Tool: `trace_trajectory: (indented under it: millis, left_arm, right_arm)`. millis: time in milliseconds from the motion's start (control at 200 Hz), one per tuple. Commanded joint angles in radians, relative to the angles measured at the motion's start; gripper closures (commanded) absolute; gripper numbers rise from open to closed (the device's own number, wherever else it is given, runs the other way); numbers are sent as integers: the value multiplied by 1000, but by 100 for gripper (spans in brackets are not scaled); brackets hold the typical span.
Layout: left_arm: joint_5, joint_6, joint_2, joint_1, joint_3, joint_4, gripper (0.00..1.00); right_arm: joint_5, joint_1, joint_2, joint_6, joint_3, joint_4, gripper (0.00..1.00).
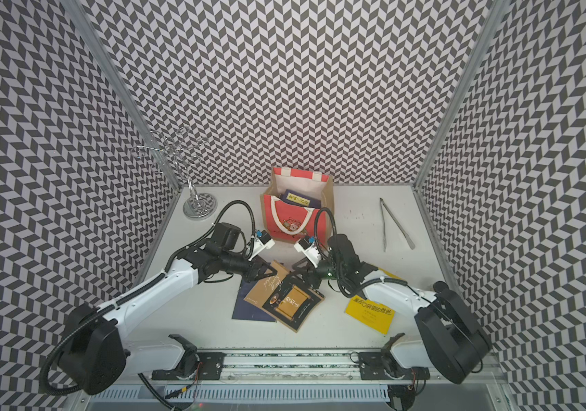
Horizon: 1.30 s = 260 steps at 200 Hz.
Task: Put the books into the canvas bag
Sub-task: Pick up the book from the book.
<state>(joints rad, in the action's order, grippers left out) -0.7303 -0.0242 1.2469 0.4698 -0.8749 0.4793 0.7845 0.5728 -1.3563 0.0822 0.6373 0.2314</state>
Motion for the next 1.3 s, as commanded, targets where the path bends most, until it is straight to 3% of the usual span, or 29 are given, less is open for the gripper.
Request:
trace_trajectory:
  millis: [0, 145, 386, 531, 721, 921, 1157, 1242, 1297]
  left_arm:
    - [-65, 34, -112, -61, 33, -110, 100]
    - [-116, 80, -245, -121, 96, -196, 100]
    - [-304, 172, -326, -301, 138, -292, 100]
    - [-444, 354, -342, -376, 200, -516, 100]
    - [-525, 552, -319, -377, 246, -760, 100]
    - [-527, 577, -322, -373, 237, -784, 100]
    - [-479, 598, -317, -372, 240, -817, 100]
    - [-460, 610, -316, -373, 241, -831, 100]
    - [-444, 613, -315, -373, 238, -833, 100]
  right_arm:
    - [-7, -51, 11, 103, -74, 213, 21]
    - [-20, -141, 64, 238, -218, 457, 12]
    - [-36, -191, 242, 289, -339, 607, 4]
    - [-50, -189, 317, 315, -387, 666, 0]
    - [-30, -177, 288, 326, -382, 727, 0]
    - [-33, -155, 251, 332, -351, 747, 0]
    - [-50, -17, 237, 285, -291, 693, 3]
    - [-59, 13, 222, 294, -280, 702, 8]
    - [-59, 29, 213, 295, -269, 695, 16]
